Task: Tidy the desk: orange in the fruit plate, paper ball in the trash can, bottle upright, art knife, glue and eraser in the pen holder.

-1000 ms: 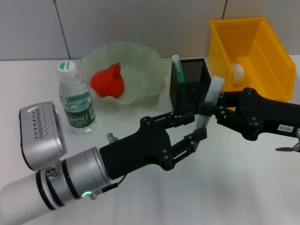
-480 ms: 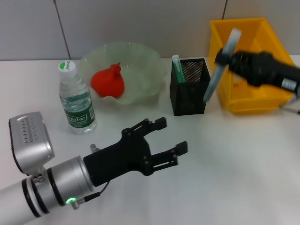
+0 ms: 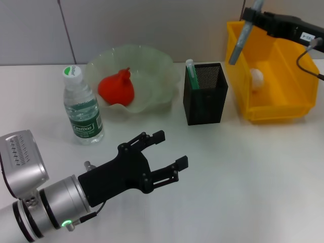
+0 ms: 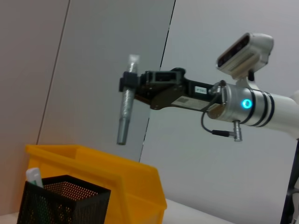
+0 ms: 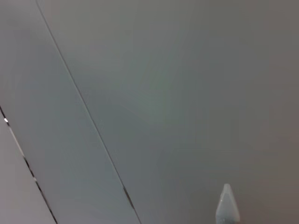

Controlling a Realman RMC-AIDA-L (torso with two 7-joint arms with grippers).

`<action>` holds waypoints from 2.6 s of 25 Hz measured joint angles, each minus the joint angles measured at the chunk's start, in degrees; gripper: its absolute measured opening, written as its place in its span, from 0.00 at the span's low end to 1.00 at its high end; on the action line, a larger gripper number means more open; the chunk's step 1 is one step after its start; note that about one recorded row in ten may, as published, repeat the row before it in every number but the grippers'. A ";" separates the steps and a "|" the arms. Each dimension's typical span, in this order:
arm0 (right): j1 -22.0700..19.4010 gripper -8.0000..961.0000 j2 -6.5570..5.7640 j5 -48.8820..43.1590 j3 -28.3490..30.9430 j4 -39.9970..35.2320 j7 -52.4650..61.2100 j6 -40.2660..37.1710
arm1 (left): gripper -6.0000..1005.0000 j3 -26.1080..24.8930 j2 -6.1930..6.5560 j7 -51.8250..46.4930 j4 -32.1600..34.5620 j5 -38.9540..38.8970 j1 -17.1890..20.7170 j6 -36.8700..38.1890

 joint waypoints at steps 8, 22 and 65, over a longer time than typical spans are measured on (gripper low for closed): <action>1.03 0.17 2.66 -0.60 -7.14 -0.03 -3.05 9.33 | 0.87 0.04 0.06 0.19 -0.39 0.04 0.02 -0.07; 2.71 0.20 4.18 0.42 -11.83 1.15 -6.65 16.67 | 0.87 0.02 0.03 0.26 -0.40 0.04 -0.64 -0.27; -15.07 0.71 2.96 -3.05 -16.03 -1.73 -10.47 -23.60 | 0.87 0.04 5.80 -9.02 -0.56 9.40 -1.57 2.01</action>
